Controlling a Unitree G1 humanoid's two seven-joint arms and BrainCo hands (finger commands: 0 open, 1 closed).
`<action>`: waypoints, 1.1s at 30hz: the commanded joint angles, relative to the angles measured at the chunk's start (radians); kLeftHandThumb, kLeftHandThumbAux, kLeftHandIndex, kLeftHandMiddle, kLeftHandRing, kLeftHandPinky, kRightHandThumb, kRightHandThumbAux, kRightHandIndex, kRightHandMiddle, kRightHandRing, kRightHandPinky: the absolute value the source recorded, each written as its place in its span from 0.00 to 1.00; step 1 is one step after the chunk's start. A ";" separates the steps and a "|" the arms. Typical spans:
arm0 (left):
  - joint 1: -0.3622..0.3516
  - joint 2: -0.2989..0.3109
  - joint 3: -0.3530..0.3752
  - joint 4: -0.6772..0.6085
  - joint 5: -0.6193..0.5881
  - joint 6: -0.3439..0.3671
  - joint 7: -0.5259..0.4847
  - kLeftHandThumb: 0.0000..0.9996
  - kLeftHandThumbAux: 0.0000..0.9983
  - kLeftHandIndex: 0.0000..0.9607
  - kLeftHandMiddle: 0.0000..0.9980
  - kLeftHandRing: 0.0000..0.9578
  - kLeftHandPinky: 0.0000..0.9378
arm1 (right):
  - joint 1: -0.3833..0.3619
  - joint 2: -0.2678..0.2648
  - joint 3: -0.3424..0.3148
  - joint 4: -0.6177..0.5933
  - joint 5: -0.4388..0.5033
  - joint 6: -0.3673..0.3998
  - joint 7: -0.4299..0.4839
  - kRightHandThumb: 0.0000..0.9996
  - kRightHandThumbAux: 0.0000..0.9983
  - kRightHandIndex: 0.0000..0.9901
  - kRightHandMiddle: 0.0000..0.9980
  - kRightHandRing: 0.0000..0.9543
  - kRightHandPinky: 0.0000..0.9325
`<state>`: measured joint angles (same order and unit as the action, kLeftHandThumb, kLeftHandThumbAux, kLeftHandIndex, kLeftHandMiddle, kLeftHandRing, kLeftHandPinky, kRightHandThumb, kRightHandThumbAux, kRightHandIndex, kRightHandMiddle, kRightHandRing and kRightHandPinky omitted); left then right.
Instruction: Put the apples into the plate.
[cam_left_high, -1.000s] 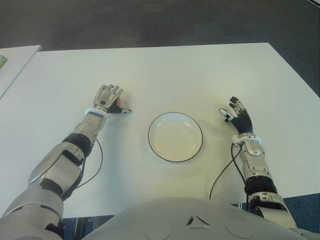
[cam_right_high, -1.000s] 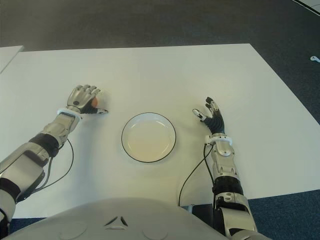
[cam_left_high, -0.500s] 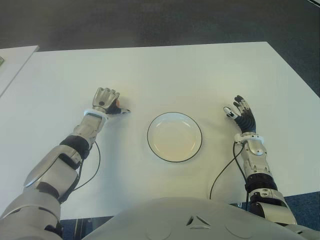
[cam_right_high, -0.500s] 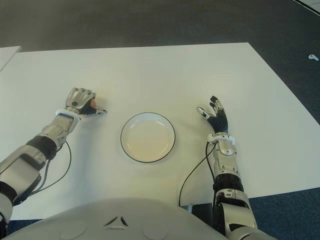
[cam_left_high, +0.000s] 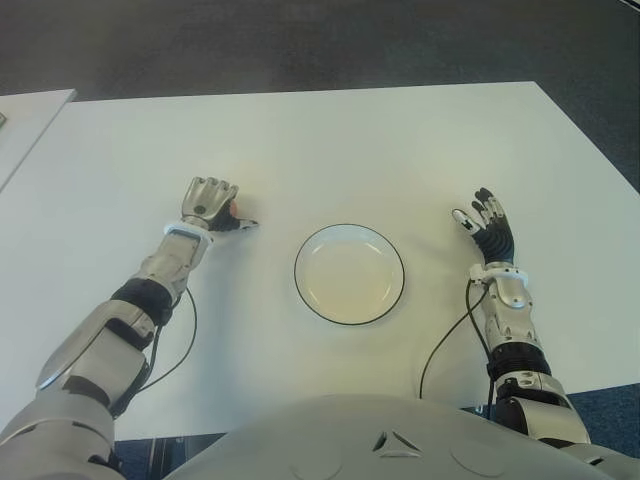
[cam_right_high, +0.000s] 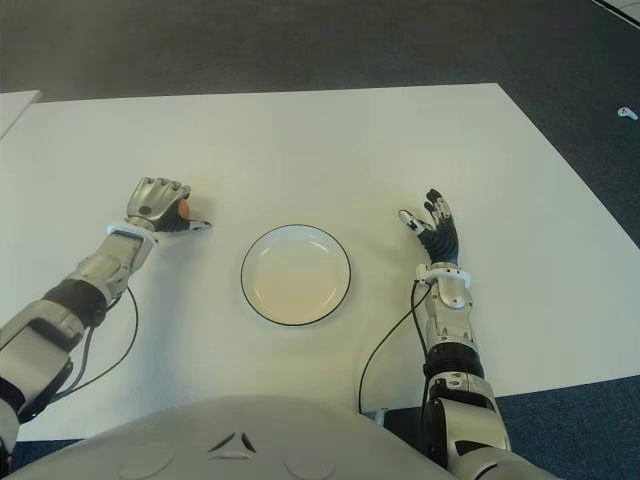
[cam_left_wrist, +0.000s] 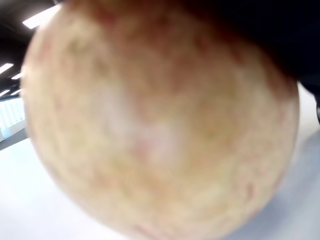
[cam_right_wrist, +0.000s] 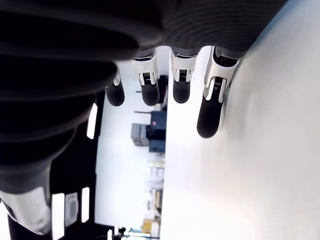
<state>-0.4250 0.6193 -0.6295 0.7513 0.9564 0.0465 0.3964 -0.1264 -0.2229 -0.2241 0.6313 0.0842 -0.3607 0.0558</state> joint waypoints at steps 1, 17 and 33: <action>0.070 -0.007 -0.007 0.005 -0.020 -0.030 -0.066 0.85 0.67 0.42 0.54 0.87 0.90 | 0.063 0.030 0.014 0.025 -0.001 0.069 -0.001 0.16 0.62 0.00 0.00 0.01 0.01; 0.098 -0.018 0.034 -0.046 -0.023 -0.013 -0.062 0.85 0.67 0.42 0.54 0.87 0.87 | 0.071 0.032 0.014 0.004 0.007 0.085 0.005 0.16 0.63 0.00 0.00 0.02 0.02; 0.155 0.028 0.160 -0.402 -0.045 0.012 -0.100 0.85 0.67 0.42 0.54 0.88 0.88 | 0.074 0.041 0.027 0.012 -0.004 0.084 0.007 0.17 0.66 0.00 0.00 0.02 0.03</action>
<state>-0.2893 0.6264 -0.4987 0.4575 0.9055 0.0513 0.3226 -0.1019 -0.2116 -0.2182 0.5906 0.0836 -0.3526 0.0541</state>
